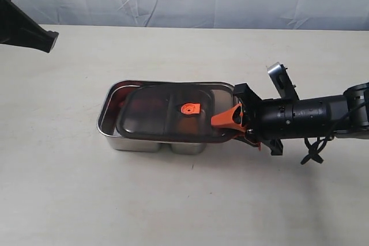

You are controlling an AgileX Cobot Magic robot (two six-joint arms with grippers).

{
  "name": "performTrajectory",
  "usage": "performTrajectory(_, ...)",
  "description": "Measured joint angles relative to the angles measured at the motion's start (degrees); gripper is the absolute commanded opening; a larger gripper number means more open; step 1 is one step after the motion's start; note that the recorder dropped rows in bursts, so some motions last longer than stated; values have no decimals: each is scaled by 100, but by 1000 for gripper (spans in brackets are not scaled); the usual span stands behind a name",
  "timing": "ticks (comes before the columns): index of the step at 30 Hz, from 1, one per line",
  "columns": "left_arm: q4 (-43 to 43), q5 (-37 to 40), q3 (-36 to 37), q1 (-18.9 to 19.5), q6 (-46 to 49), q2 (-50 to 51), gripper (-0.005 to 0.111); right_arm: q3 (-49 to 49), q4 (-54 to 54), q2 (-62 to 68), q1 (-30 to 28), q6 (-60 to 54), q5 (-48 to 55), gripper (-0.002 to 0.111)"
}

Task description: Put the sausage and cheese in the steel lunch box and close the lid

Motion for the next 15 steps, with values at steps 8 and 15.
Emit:
performTrajectory(8, 0, 0, 0, 0, 0, 0, 0, -210, 0, 13, 0, -246, 99, -1)
performTrajectory(15, 0, 0, 0, 0, 0, 0, 0, -454, -31, 17, 10, -117, 145, -1)
